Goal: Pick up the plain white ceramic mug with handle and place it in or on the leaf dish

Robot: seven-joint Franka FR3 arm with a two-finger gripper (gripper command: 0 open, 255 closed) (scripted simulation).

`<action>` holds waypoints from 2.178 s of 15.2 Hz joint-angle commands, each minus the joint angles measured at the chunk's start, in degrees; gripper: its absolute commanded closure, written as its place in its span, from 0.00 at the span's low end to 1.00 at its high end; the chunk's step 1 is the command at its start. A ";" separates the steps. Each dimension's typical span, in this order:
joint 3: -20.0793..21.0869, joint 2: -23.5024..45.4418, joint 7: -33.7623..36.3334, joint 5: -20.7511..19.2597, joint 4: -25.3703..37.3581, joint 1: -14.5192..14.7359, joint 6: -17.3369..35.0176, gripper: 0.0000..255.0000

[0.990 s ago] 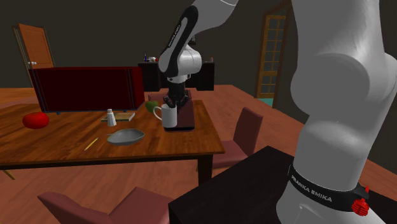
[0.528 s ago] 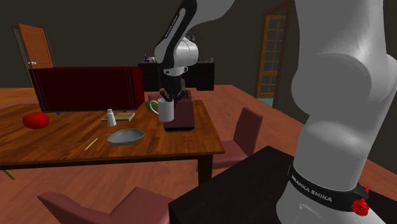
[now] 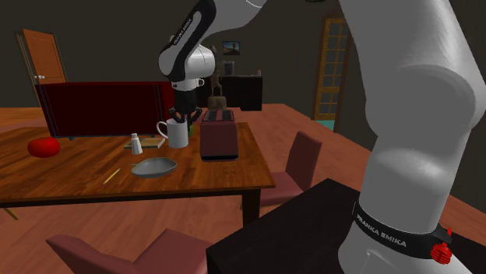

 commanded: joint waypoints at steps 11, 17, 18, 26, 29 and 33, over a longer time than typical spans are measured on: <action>0.34 18.59 7.61 -1.70 33.00 8.97 -15.03 1.00; 0.15 20.55 7.99 -1.96 31.71 9.00 -11.80 1.00; 0.11 20.92 8.05 -2.01 31.57 9.01 -11.29 1.00; -0.18 24.21 8.50 -2.35 31.04 9.11 -7.48 1.00; -0.25 25.09 8.60 -2.43 31.14 9.15 -6.69 1.00; -0.25 25.10 8.60 -2.43 31.14 9.15 -6.69 1.00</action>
